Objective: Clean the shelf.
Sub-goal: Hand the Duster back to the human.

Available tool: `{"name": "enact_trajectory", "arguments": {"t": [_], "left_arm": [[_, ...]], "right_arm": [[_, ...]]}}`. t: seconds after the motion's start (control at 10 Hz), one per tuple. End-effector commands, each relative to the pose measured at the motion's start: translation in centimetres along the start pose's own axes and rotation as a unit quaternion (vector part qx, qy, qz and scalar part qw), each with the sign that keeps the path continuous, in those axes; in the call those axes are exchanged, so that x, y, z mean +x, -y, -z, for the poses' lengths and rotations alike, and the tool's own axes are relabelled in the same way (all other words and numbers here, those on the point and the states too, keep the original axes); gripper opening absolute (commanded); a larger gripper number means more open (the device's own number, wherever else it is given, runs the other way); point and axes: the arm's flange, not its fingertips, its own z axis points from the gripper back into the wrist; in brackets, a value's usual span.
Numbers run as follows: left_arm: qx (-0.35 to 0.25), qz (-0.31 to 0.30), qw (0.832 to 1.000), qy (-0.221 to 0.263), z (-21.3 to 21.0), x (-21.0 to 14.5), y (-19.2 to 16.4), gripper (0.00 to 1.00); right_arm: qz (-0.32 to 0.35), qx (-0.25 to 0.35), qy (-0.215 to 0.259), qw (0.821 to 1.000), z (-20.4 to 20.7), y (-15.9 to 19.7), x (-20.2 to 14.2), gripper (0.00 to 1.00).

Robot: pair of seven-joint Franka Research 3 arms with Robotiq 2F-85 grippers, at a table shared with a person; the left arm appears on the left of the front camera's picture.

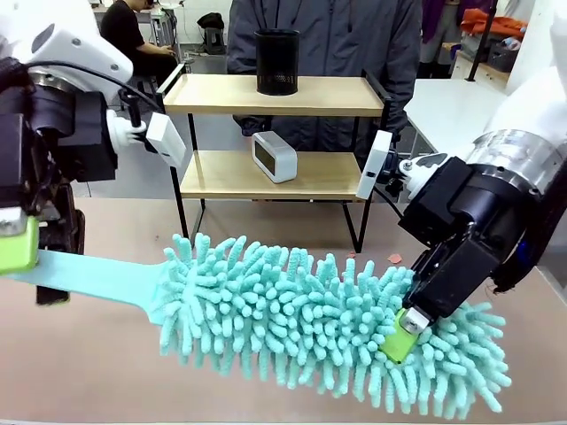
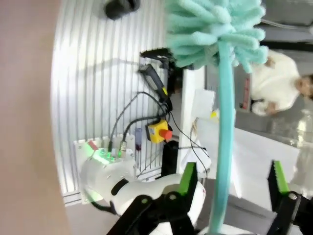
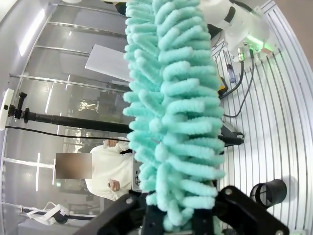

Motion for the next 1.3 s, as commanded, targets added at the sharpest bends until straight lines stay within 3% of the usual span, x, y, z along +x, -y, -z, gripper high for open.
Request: {"name": "enact_trajectory", "arguments": {"t": [0.0,0.2,0.3,0.4,0.5,0.7,0.8,0.9,1.0,1.1,1.2], "left_arm": [[0.021,-0.005,0.994,0.103,-1.7,-3.7,0.4,1.00],[0.046,-0.015,0.968,0.247,-3.2,-9.4,0.6,1.00],[0.057,-0.008,0.938,0.342,-3.3,-13.0,1.0,1.00],[0.070,0.011,0.889,0.452,-3.4,-15.9,1.2,1.00],[0.087,0.004,0.813,0.576,-3.6,-18.0,0.8,1.00],[0.077,-0.012,0.653,0.753,-4.4,-20.9,-1.2,1.00],[0.113,-0.024,0.589,0.800,-5.1,-21.7,-2.5,1.00],[0.127,-0.025,0.542,0.831,-6.0,-22.5,-4.0,1.00],[0.138,-0.034,0.509,0.849,-6.7,-23.1,-6.0,1.00],[0.153,-0.052,0.500,0.851,-7.4,-23.2,-7.7,1.00],[0.115,-0.064,0.527,0.840,-8.3,-23.0,-10.1,1.00]], "right_arm": [[0.012,0.008,-0.001,1.000,-1.3,0.0,-1.3,0.00],[0.013,0.016,0.033,0.999,-4.3,-0.6,-3.3,0.00],[0.015,-0.009,0.086,0.996,-7.4,-1.5,-5.3,0.00],[0.011,-0.027,0.140,0.990,-10.2,-2.5,-7.2,0.00],[0.007,-0.054,0.187,0.981,-12.5,-3.7,-9.0,0.00],[0.011,-0.101,0.272,0.957,-16.6,-5.5,-12.3,0.00],[0.019,-0.113,0.314,0.942,-18.6,-5.8,-13.9,0.00],[0.031,-0.118,0.362,0.924,-20.7,-5.4,-15.8,0.00],[0.061,-0.127,0.426,0.894,-23.2,-4.1,-18.3,0.00],[0.088,-0.124,0.483,0.862,-25.1,-2.4,-21.0,0.00],[0.118,-0.108,0.538,0.828,-26.5,-0.5,-24.2,0.00]]}}
